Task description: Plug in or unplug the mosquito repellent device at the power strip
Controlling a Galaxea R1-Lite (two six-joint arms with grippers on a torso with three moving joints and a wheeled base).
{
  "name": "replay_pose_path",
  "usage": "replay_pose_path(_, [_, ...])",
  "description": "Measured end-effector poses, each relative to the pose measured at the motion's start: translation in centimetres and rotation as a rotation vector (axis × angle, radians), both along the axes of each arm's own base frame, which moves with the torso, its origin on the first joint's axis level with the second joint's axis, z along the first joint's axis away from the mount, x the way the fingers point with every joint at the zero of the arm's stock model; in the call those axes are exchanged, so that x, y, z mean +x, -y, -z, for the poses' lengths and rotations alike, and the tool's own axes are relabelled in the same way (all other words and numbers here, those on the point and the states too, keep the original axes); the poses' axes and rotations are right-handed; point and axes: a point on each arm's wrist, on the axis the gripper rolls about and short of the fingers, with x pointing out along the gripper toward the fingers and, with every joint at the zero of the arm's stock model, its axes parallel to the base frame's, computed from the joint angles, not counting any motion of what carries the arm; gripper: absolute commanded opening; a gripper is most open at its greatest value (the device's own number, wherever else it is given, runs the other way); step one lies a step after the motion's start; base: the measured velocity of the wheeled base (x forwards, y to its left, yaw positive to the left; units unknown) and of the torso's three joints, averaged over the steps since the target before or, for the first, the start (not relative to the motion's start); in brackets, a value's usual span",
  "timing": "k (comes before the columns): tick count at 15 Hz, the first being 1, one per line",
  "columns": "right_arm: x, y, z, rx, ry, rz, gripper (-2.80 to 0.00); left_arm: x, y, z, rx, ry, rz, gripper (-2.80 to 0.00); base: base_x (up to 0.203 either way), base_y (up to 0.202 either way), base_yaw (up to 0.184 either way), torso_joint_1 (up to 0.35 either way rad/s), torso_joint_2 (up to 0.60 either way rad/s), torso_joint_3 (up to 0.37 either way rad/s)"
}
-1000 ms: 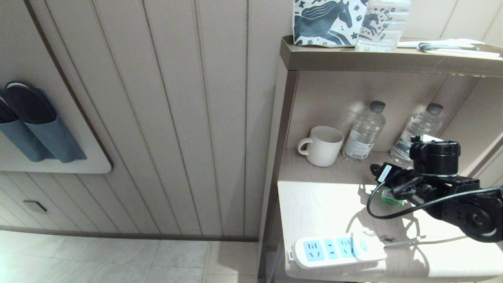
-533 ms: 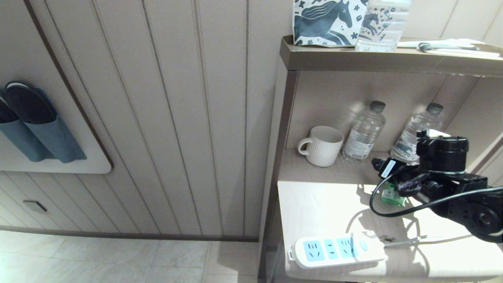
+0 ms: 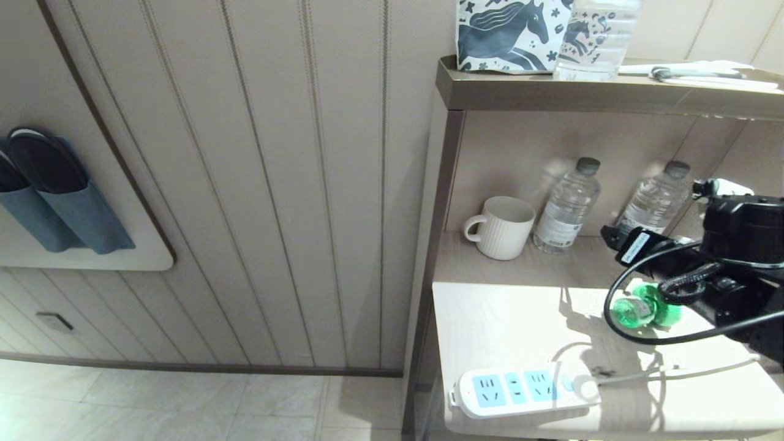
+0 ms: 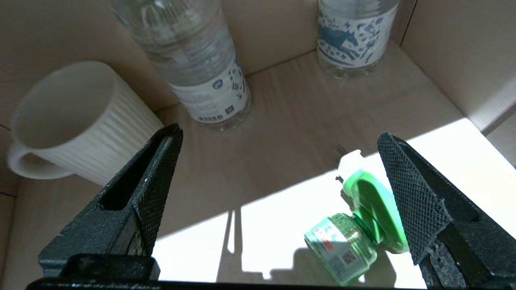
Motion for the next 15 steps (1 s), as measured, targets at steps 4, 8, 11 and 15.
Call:
replay_pose_path(4, [-1.9, -0.1, -1.1, -0.006, 0.036, -0.02, 0.0, 0.0, 0.0, 0.0, 0.0, 0.001, 0.0, -2.8, 0.0, 0.0, 0.0, 0.0, 0.0, 0.0])
replay_pose_path(8, [-6.1, -0.9, -2.5, -0.058, 0.076, -0.115, -2.8, 0.0, 0.0, 0.0, 0.0, 0.001, 0.0, -2.8, 0.0, 0.0, 0.0, 0.0, 0.0, 0.0])
replay_pose_path(11, [-9.2, -0.7, -3.0, -0.109, 0.077, -0.156, -2.8, 0.0, 0.0, 0.0, 0.0, 0.001, 0.0, -2.8, 0.0, 0.0, 0.0, 0.0, 0.0, 0.0])
replay_pose_path(15, [-14.3, 0.1, -3.4, -0.123, 0.071, -0.205, -2.8, 0.0, 0.0, 0.0, 0.0, 0.0, 0.0, -2.8, 0.0, 0.0, 0.0, 0.0, 0.0, 0.0])
